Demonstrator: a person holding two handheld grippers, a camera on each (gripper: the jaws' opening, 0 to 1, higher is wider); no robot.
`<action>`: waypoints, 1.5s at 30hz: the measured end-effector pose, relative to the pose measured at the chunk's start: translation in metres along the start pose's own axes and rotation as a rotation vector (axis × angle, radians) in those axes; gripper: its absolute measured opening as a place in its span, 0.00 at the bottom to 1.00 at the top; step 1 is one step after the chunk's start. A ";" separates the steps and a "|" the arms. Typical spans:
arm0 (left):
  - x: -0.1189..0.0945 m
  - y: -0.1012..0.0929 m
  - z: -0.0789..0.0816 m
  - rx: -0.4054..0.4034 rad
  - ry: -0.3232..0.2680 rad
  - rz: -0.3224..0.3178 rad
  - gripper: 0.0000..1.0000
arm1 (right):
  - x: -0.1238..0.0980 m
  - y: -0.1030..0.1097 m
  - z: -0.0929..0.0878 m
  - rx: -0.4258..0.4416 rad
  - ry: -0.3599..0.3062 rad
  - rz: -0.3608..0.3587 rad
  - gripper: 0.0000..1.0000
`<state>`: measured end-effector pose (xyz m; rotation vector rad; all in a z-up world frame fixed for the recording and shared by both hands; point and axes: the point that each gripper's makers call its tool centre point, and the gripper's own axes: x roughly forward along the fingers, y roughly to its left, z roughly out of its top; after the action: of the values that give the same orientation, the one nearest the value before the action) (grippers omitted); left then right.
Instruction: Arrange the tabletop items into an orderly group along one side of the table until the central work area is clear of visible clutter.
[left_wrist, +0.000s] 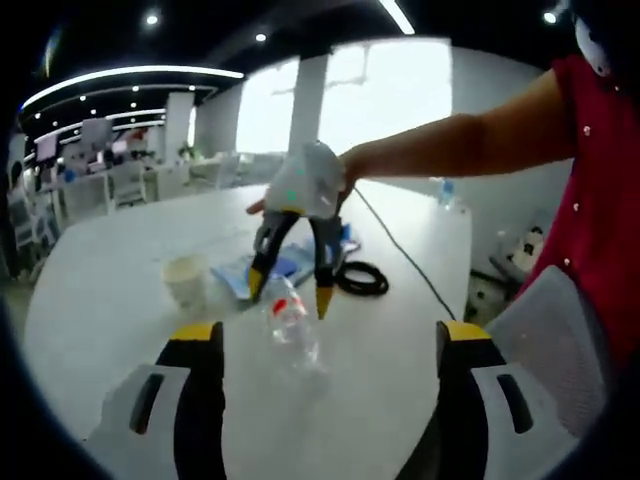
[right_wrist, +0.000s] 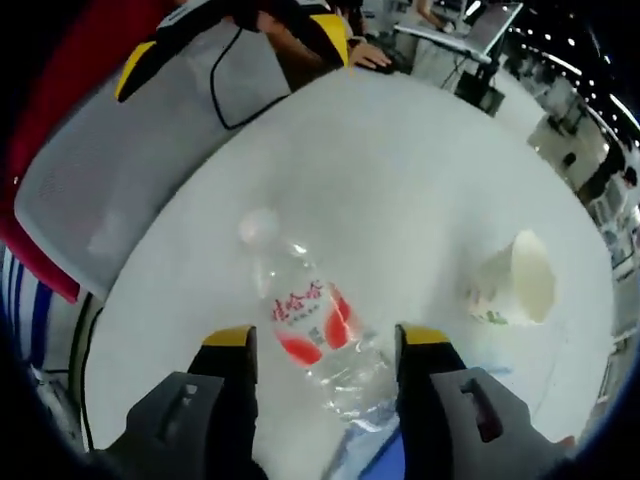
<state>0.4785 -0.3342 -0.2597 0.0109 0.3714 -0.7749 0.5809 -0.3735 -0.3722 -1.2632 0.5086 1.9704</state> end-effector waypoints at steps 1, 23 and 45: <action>-0.002 0.000 -0.001 -0.006 -0.004 0.002 0.86 | 0.002 0.001 -0.001 -0.011 0.009 0.008 0.54; -0.003 0.005 -0.007 -0.074 -0.010 0.021 0.83 | 0.021 0.008 -0.002 -0.207 0.128 0.111 0.46; -0.006 0.005 -0.004 -0.098 -0.022 0.027 0.81 | 0.027 0.015 0.014 -0.058 0.035 0.066 0.38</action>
<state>0.4760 -0.3258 -0.2624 -0.0837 0.3876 -0.7293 0.5545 -0.3642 -0.3915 -1.3345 0.5202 2.0343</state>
